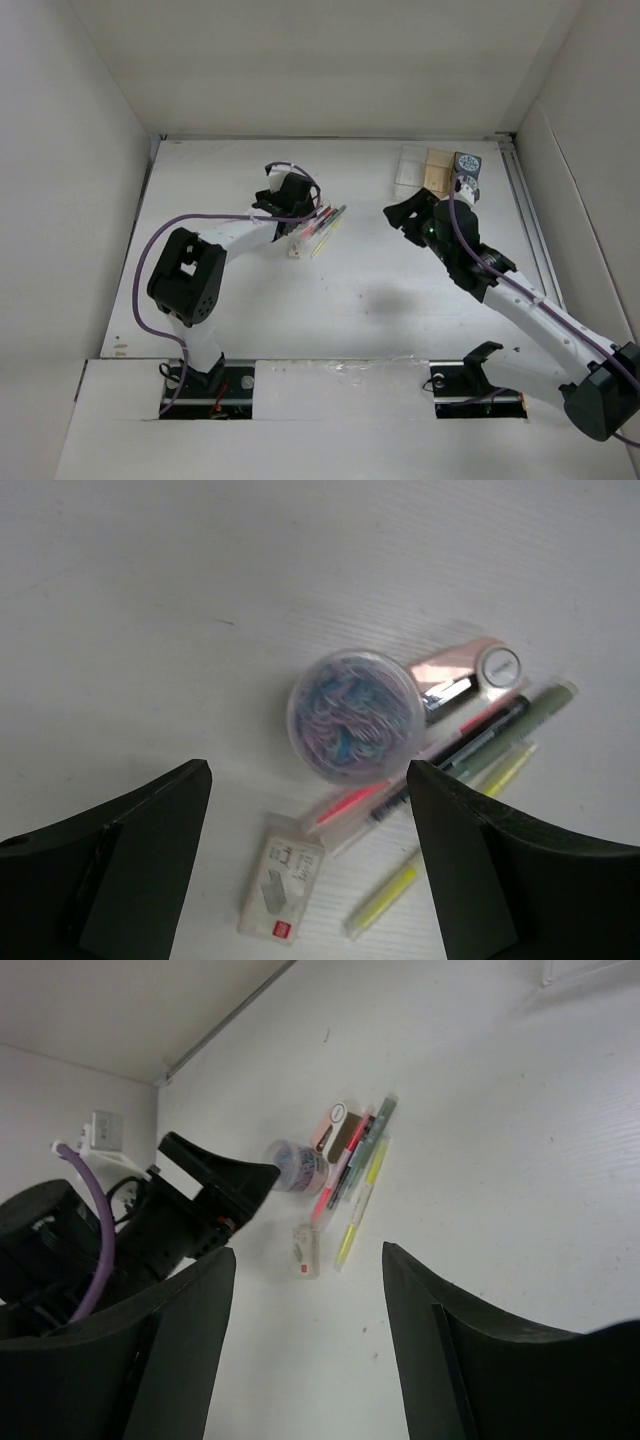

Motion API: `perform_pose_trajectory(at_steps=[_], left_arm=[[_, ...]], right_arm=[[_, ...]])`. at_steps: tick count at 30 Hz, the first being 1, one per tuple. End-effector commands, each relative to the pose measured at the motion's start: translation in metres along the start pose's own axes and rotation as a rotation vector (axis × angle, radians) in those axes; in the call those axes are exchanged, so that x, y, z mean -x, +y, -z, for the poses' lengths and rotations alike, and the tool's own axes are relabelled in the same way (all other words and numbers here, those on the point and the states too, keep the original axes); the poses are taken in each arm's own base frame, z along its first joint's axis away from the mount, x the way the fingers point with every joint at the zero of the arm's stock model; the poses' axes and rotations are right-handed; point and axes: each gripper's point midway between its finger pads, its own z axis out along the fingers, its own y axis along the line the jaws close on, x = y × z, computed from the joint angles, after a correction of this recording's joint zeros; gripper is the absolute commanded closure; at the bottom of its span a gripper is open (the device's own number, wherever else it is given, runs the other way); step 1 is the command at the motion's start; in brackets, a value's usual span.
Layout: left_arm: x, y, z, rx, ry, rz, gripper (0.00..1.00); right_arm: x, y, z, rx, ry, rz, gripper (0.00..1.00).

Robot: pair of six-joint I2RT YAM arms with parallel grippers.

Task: Sort the stationery into containers
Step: Pick up the storage box at the center of the board.

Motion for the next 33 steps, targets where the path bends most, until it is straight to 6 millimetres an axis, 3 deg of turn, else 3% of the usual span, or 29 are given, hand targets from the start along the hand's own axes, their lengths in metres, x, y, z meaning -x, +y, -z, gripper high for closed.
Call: perform_pose_trajectory(at_steps=[1,9,17,22,30,33], left_arm=[[0.012,-0.002,-0.012,-0.017,-0.009,0.017,0.24],[0.016,-0.015,-0.019,-0.061,-0.014,0.003,0.24],[0.024,-0.023,-0.002,-0.159,-0.063,0.044,0.20],[0.017,-0.026,-0.020,-0.114,-0.015,0.006,0.20],[0.022,-0.032,-0.024,-0.124,-0.030,0.003,0.22],[0.015,-0.030,-0.031,-0.111,-0.012,-0.016,0.25]], right_arm=[[0.001,0.005,-0.004,0.031,-0.044,-0.007,0.33],[-0.016,-0.002,-0.013,0.001,-0.018,0.013,0.32],[-0.022,-0.005,-0.019,-0.018,-0.006,0.032,0.31],[-0.020,-0.006,-0.019,-0.024,-0.015,0.032,0.31],[-0.017,-0.009,-0.022,-0.042,-0.023,0.032,0.30],[-0.017,-0.009,-0.022,-0.042,-0.023,0.032,0.30]])
